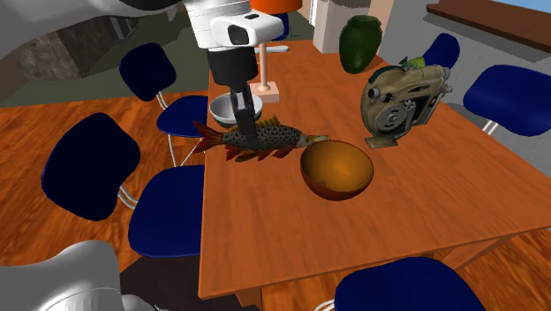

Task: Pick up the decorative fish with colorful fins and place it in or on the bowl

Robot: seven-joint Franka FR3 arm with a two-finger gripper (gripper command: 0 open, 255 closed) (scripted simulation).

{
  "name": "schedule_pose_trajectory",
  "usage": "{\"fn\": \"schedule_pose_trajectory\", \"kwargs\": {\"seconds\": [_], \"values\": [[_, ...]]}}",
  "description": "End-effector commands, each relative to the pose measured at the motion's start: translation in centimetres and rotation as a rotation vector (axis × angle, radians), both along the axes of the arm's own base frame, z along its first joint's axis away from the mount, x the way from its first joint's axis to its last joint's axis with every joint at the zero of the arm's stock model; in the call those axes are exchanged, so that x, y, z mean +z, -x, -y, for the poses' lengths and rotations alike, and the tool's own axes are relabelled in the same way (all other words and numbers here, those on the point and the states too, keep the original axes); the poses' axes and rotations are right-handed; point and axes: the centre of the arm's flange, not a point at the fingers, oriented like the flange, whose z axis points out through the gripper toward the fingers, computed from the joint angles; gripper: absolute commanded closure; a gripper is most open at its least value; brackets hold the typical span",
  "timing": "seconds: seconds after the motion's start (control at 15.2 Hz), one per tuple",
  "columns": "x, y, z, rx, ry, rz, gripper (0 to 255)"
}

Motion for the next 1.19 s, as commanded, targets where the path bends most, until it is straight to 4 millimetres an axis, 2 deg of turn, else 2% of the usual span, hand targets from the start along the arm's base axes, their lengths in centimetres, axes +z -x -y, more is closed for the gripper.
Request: {"fn": "schedule_pose_trajectory", "kwargs": {"seconds": [0.0, 0.79, 1.12], "values": [[0.2, -1.9, 1.5, 0.000, 0.000, 0.000, 255], [0.4, -15.3, 10.7, 0.000, 0.000, 0.000, 255], [-2.2, -15.3, 10.7, 0.000, 0.000, 0.000, 255]]}}
